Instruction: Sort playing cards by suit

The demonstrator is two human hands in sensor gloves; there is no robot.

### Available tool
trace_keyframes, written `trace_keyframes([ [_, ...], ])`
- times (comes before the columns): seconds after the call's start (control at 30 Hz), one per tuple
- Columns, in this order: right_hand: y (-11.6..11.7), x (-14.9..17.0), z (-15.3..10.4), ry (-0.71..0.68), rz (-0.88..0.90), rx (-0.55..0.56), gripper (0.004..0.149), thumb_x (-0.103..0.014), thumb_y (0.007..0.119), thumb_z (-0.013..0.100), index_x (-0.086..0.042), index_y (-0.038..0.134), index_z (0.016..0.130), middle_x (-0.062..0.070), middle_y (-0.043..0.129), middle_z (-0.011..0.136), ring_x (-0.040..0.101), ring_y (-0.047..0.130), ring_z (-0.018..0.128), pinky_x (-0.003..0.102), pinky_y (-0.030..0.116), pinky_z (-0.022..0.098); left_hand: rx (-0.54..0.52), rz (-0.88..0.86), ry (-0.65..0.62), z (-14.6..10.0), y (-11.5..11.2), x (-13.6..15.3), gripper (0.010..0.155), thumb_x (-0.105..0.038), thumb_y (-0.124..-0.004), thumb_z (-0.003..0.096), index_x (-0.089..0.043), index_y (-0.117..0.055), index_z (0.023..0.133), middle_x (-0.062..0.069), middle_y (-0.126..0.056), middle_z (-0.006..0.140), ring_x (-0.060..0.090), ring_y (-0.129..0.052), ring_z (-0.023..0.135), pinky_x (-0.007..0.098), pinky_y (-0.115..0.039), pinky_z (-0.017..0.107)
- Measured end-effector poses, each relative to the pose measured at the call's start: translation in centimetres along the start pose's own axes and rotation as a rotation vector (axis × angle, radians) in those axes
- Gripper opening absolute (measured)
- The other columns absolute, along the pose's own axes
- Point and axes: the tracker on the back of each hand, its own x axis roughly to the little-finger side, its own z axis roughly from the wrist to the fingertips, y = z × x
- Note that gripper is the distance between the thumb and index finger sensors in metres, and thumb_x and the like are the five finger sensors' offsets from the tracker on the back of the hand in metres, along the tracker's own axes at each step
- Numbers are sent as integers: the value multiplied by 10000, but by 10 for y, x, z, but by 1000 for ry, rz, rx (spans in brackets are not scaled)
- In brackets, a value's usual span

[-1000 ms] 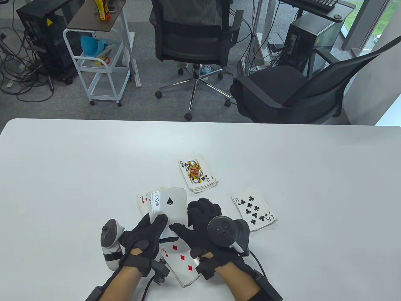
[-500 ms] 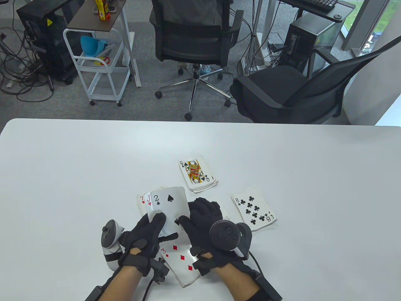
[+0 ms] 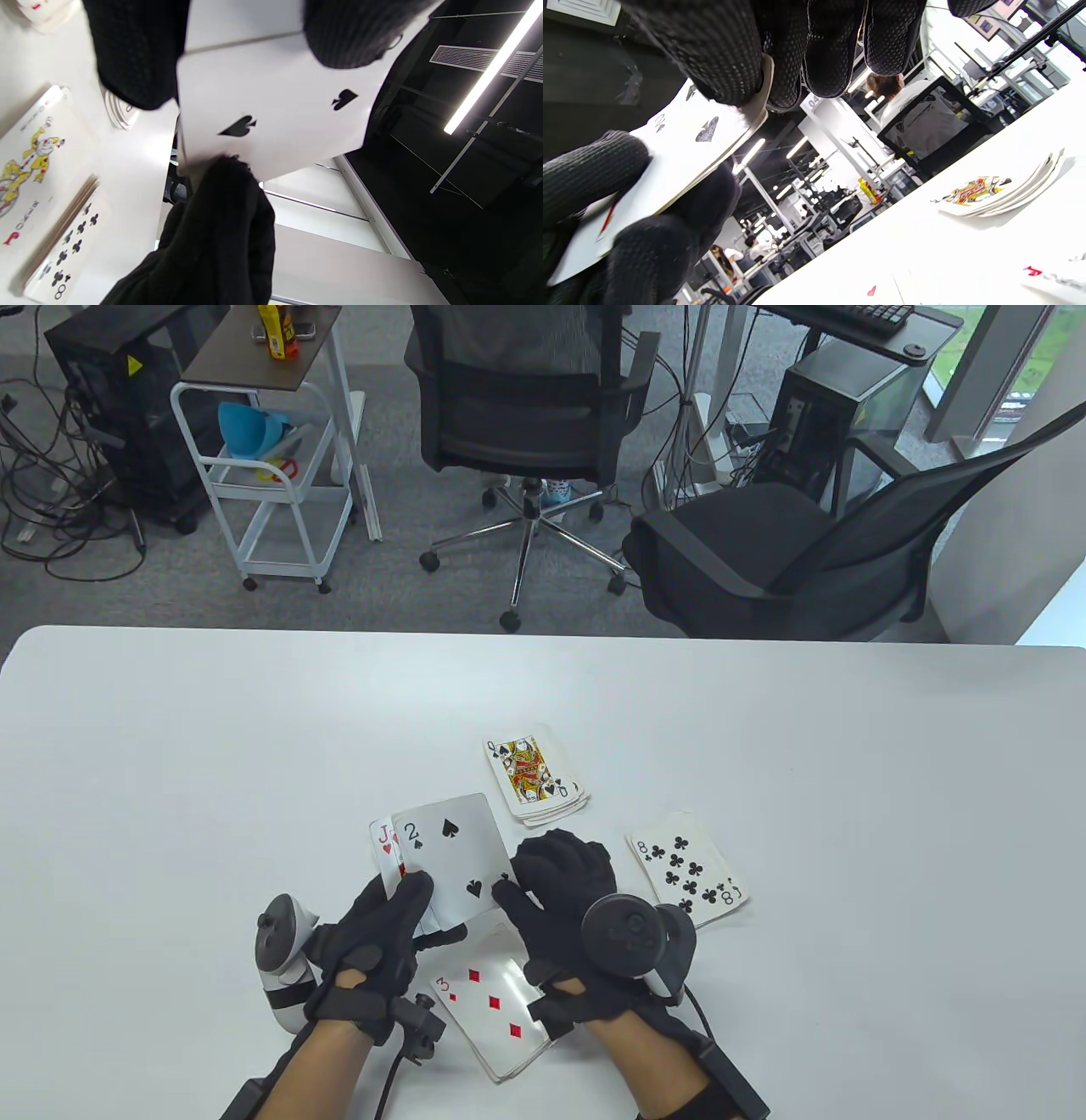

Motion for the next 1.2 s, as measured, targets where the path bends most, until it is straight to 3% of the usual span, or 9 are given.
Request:
trace_keyframes([
  [0.17, -13, 22, 25, 194, 89, 24, 357, -369, 841, 535, -157, 866, 821, 141, 711, 1007, 488, 558, 1011, 749, 353, 692, -81, 47, -13, 2, 10, -2, 472, -458, -781, 540, -257, -753, 966, -14, -926, 901, 248, -1011, 748, 385, -946, 479],
  [0.3, -19, 50, 65, 319, -51, 31, 356, -369, 833, 542, -158, 861, 828, 149, 692, 1020, 498, 527, 1017, 755, 333, 687, -103, 0, -19, 2, 13, -3, 474, -454, -771, 540, -251, -747, 968, -14, -924, 902, 248, -1010, 749, 386, -946, 480],
  [0.37, -14, 61, 88, 395, -140, -50, 357, -361, 833, 547, -150, 858, 834, 168, 651, 1041, 510, 466, 1030, 761, 298, 684, -88, -1, -29, 1, 10, -4, 480, -453, -762, 542, -242, -738, 972, -12, -920, 904, 246, -1009, 752, 386, -947, 479],
  [0.6, 32, 77, 152, 497, -473, -288, 362, -362, 839, 551, -141, 859, 837, 180, 578, 1079, 510, 364, 1056, 766, 244, 681, -32, 13, -65, 0, -3, -8, 501, -436, -739, 545, -201, -700, 986, 9, -909, 909, 251, -1019, 742, 388, -954, 468],
  [0.8, 77, 88, 168, 520, -821, -361, 391, -367, 873, 536, -110, 832, 828, 181, 558, 1085, 502, 353, 1062, 764, 238, 686, -32, 50, -84, 0, 0, -11, 505, -429, -749, 547, -186, -696, 987, 44, -913, 904, 258, -1028, 731, 386, -961, 457],
  [0.9, 86, 94, 167, 506, -933, -359, 453, -401, 914, 510, -127, 778, 844, 173, 550, 1087, 499, 361, 1063, 764, 245, 686, -19, 66, -93, 0, -3, -11, 500, -418, -767, 548, -179, -702, 984, 45, -918, 897, 260, -1038, 719, 379, -972, 444],
  [1.03, 68, 91, 164, 484, -833, -318, 503, -462, 903, 506, -155, 732, 865, 163, 550, 1085, 499, 372, 1059, 760, 269, 683, 30, 106, -67, 0, -13, -4, 498, -391, -791, 548, -171, -698, 985, 46, -917, 896, 257, -1042, 719, 368, -981, 445],
  [1.1, 39, 86, 158, 449, -546, -224, 465, -468, 842, 532, -139, 749, 848, 179, 554, 1075, 506, 369, 1049, 760, 262, 674, 50, 124, -55, 0, -19, 1, 499, -385, -794, 548, -170, -696, 986, 49, -915, 898, 260, -1044, 717, 366, -982, 445],
  [1.2, 3, 75, 140, 374, -293, -150, 430, -460, 801, 546, -123, 793, 812, 194, 583, 1058, 517, 378, 1040, 759, 262, 671, 62, 133, -54, 0, -22, 2, 499, -383, -795, 547, -168, -696, 987, 49, -916, 897, 257, -1046, 717, 364, -985, 444],
])
